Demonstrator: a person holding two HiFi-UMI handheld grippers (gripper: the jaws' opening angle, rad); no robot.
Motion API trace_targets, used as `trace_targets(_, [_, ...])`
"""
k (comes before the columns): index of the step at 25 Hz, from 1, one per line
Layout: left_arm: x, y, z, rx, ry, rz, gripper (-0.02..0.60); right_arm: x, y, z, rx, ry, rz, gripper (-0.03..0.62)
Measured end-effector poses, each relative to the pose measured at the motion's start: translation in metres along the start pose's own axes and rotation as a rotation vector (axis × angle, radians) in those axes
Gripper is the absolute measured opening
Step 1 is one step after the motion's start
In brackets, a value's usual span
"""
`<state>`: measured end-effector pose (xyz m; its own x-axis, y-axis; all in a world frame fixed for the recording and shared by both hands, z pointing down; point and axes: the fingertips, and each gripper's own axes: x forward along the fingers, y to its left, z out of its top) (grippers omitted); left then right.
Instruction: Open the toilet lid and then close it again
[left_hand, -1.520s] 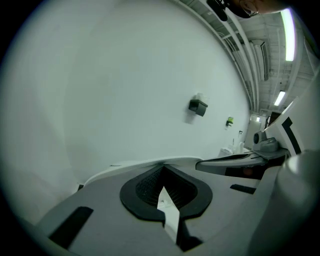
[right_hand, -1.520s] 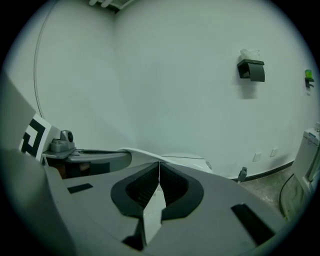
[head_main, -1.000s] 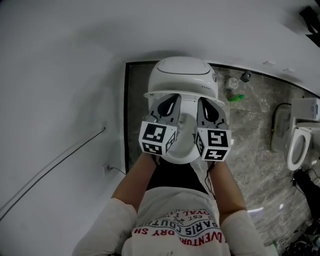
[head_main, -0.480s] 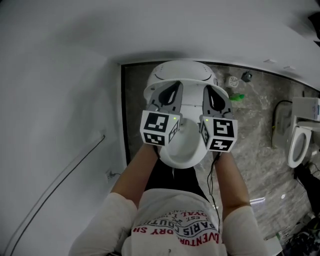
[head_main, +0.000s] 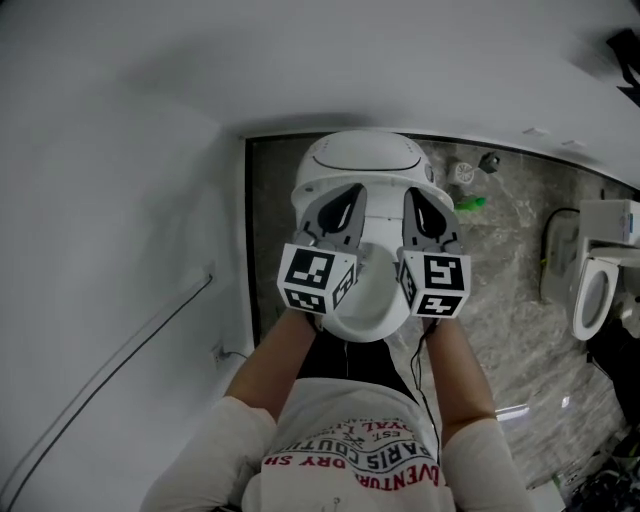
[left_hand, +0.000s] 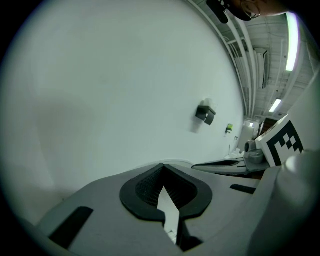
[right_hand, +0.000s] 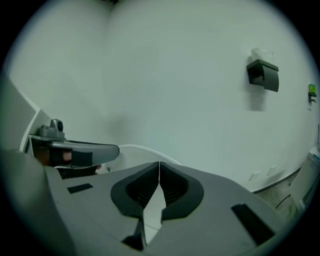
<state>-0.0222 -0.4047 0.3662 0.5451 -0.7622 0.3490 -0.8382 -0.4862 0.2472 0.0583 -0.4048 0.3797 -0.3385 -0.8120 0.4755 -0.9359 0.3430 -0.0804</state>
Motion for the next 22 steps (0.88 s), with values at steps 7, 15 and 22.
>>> trace_targets(7, [-0.082, -0.047, 0.022, 0.016, -0.084, 0.016, 0.003, -0.084, 0.033, 0.021, -0.036, -0.092, 0.051, 0.012])
trace_targets(15, [-0.185, -0.121, 0.053, 0.056, -0.181, 0.017, 0.003, -0.204, 0.068, 0.046, -0.021, -0.168, 0.051, 0.012])
trace_targets(22, [-0.262, -0.166, 0.075, 0.136, -0.258, 0.043, 0.003, -0.283, 0.080, 0.052, -0.045, -0.208, 0.054, 0.012])
